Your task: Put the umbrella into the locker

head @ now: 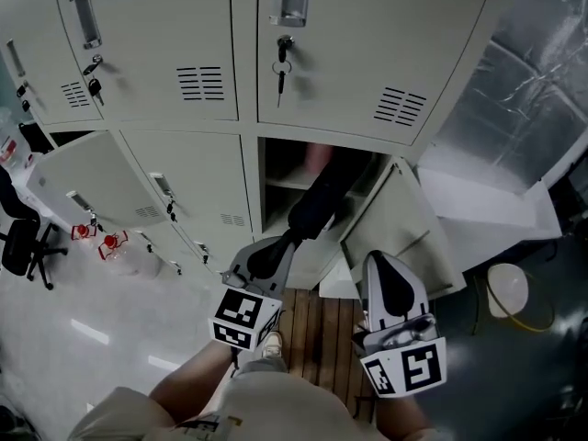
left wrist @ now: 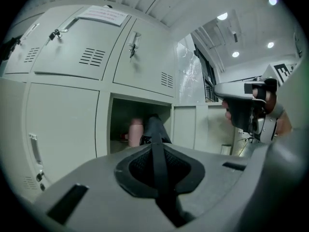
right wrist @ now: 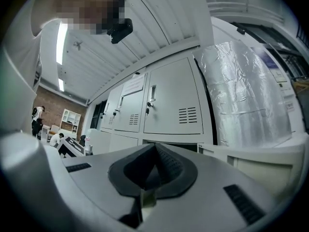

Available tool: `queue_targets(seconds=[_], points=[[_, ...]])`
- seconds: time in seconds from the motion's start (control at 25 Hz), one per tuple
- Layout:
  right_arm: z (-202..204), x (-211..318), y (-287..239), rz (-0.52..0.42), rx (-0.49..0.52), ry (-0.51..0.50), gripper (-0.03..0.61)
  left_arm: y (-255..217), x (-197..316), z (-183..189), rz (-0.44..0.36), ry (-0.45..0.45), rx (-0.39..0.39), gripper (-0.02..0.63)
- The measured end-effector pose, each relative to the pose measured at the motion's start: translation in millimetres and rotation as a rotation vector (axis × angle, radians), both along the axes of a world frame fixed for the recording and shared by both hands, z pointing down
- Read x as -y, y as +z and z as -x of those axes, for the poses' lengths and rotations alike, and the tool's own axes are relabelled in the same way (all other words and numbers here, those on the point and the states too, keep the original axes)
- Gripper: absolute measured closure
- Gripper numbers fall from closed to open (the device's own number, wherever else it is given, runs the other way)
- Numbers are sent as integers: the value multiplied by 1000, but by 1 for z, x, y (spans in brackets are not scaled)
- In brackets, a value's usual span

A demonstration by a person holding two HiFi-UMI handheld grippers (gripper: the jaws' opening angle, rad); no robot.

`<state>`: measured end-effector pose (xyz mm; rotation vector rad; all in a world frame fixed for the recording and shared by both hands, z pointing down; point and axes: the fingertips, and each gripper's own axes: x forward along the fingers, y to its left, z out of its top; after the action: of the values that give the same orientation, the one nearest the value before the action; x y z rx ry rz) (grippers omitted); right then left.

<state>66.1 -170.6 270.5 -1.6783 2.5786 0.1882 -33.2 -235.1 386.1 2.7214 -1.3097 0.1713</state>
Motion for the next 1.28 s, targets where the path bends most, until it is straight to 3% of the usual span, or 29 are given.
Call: queue_targets(seconds=[0.48,0.88,1.28], points=[[-10,53,-7,-7,6,27,572,-3,71,-41,-8,65,20,594],[-4,85,4,32,36,-66,572,6,111,-66,26,15,44,595],[-5,104,15,63,42,-92,572,23,144,-85,62,-29,36,592]])
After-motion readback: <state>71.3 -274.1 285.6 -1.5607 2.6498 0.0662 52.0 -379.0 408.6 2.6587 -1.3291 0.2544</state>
